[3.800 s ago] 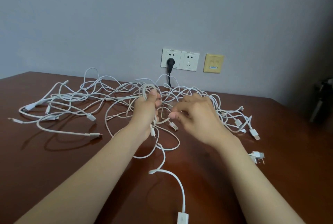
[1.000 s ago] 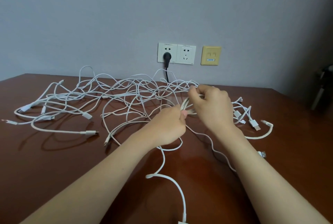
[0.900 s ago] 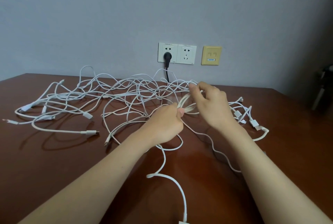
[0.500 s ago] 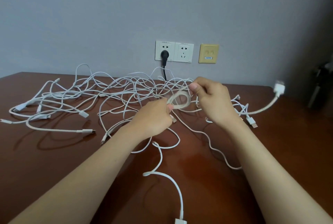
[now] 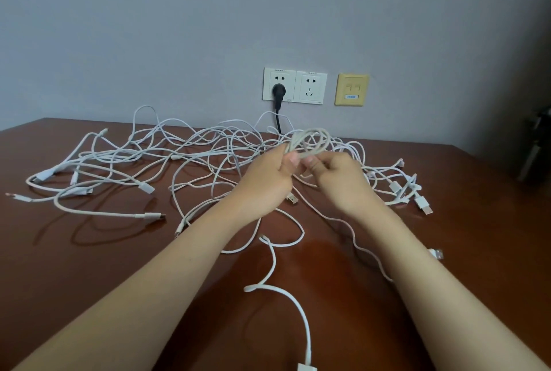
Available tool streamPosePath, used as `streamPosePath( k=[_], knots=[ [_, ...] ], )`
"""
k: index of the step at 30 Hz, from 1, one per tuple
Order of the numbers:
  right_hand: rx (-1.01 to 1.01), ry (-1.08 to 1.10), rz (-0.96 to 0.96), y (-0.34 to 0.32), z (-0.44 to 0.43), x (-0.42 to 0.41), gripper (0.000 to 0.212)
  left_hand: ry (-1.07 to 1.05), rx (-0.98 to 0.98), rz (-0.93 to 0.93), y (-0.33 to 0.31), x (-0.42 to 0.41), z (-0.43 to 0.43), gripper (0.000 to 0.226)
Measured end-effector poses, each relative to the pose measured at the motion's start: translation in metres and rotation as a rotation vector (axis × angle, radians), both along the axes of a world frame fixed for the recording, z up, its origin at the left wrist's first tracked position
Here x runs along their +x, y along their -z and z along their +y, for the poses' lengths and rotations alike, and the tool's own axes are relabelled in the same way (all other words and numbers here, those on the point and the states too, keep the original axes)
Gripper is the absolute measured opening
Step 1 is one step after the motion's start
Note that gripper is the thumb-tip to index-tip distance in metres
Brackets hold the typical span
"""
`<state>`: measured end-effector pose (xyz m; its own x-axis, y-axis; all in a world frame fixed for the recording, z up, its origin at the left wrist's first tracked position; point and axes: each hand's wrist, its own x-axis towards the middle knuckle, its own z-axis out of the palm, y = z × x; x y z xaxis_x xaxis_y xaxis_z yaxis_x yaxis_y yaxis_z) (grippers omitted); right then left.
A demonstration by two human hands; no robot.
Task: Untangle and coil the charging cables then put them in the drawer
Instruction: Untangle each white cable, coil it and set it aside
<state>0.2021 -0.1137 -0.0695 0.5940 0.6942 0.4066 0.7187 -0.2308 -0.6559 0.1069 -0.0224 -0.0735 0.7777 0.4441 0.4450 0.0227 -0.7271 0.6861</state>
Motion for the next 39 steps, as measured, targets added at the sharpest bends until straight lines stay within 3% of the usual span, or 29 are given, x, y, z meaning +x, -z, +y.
streamPosePath(
  k=[8, 11, 14, 19, 22, 24, 28, 32, 36, 39],
  knots=[
    [-0.349, 0.006, -0.605, -0.008, -0.003, -0.031, 0.020, -0.238, -0.052, 0.020, -0.001, 0.003, 0.004, 0.032],
    [-0.357, -0.058, -0.712, -0.010, -0.006, -0.038, 0.018, -0.303, -0.014, 0.083, -0.001, -0.002, 0.008, 0.023],
    [-0.274, -0.053, -0.731, -0.019, -0.014, -0.034, 0.023, -0.351, 0.174, 0.204, -0.002, -0.006, 0.003, 0.004],
    [-0.135, 0.002, -0.607, -0.025, -0.022, -0.025, 0.021, -0.320, 0.491, 0.331, -0.004, -0.009, -0.003, 0.014],
    [-0.080, 0.000, -0.431, -0.025, -0.023, -0.018, 0.014, -0.202, 0.581, 0.361, -0.002, -0.012, -0.002, 0.023],
    [-0.012, -0.006, -0.271, -0.024, -0.023, -0.010, 0.022, -0.119, 0.603, 0.372, -0.002, -0.012, -0.003, 0.025],
    [0.244, -0.141, 0.142, -0.024, -0.025, 0.003, 0.021, 0.018, 0.484, 0.266, -0.004, -0.011, -0.005, 0.028],
    [0.284, -0.223, 0.438, -0.019, -0.027, 0.008, 0.020, 0.172, 0.252, 0.106, 0.002, -0.008, -0.008, 0.034],
    [0.195, -0.202, 0.329, -0.010, -0.016, 0.005, 0.011, 0.104, 0.071, -0.040, 0.003, -0.006, -0.006, 0.029],
    [0.149, -0.167, 0.269, -0.007, -0.011, 0.003, 0.031, -0.043, 0.074, -0.082, -0.001, -0.004, -0.004, 0.028]
  ],
)
